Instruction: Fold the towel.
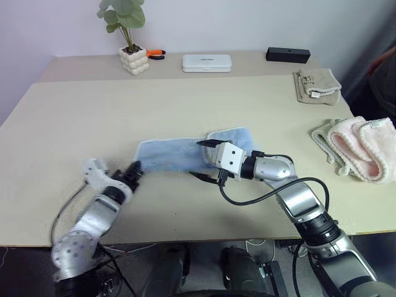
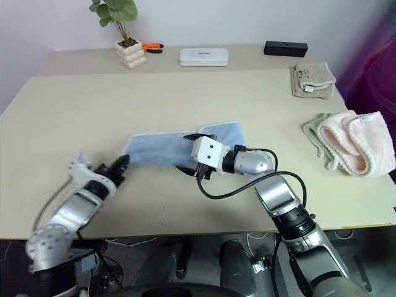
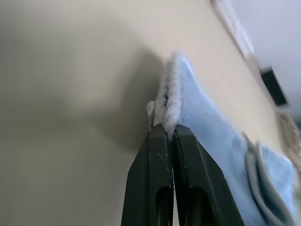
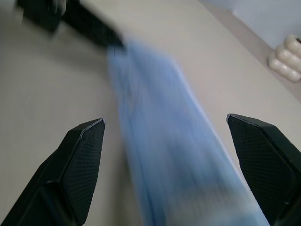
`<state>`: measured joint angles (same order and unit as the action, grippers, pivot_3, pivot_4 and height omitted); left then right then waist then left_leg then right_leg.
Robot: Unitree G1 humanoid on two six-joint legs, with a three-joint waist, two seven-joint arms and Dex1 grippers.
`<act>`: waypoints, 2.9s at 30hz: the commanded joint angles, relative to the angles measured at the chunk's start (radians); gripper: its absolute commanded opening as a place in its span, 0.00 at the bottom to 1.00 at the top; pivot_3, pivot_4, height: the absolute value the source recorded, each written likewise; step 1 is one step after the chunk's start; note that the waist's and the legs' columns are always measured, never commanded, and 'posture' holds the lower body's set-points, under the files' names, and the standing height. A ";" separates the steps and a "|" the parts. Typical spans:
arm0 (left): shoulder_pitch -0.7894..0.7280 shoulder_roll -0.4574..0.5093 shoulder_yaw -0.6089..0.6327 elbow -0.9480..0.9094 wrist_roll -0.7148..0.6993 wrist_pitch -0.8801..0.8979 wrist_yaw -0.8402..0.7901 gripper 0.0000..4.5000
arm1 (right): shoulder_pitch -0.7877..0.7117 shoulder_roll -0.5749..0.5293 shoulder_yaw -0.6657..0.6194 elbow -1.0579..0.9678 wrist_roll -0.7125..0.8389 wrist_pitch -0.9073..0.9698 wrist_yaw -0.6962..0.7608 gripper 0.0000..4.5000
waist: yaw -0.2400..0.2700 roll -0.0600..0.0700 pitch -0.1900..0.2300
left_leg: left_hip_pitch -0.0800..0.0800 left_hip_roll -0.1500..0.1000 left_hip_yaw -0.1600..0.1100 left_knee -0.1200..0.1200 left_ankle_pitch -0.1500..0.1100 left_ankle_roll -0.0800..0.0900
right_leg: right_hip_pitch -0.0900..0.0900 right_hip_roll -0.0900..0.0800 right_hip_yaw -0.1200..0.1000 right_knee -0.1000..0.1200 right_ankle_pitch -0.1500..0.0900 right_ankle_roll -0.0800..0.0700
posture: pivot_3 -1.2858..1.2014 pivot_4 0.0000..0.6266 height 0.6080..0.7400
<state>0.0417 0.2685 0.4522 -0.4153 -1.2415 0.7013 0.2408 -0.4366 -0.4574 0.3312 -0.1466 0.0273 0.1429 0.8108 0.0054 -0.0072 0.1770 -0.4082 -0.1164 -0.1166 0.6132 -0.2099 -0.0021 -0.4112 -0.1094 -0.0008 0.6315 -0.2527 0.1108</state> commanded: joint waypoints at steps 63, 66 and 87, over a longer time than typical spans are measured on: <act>0.064 0.359 0.025 -0.062 0.604 -0.085 -0.630 0.99 | 0.034 -0.075 -0.233 -0.030 0.267 0.216 0.057 1.00 | 0.008 -0.001 0.001 | -0.001 0.007 0.001 0.000 -0.004 -0.005 | -0.001 0.006 0.002 -0.004 0.002 -0.003 | 0.52 0.24 1.00; -0.021 0.334 -0.069 -0.087 0.597 -0.112 -0.667 0.80 | -0.004 -0.016 -0.210 -0.022 0.280 0.225 0.041 0.80 | 0.008 -0.001 0.002 | -0.001 0.007 0.002 0.000 -0.004 -0.005 | -0.001 0.006 0.002 -0.004 0.002 -0.004 | 0.52 0.24 1.00; -0.178 0.238 -0.355 0.232 0.856 -0.273 -0.756 0.25 | -0.100 0.182 0.042 0.234 -0.021 0.155 -0.105 0.01 | -0.018 -0.001 0.000 | -0.001 0.008 0.001 -0.001 -0.001 -0.005 | -0.003 0.010 0.001 0.000 0.005 0.000 | 0.52 0.24 1.00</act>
<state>-0.1490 0.5115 0.0483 -0.1410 -0.3656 0.4509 -0.5152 -0.5398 -0.2628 0.4082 0.1286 0.0036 0.3142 0.7093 -0.0123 -0.0077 0.1774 -0.4088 -0.1088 -0.1155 0.6123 -0.2113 -0.0066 -0.4146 -0.0995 0.0007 0.6315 -0.2475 0.1105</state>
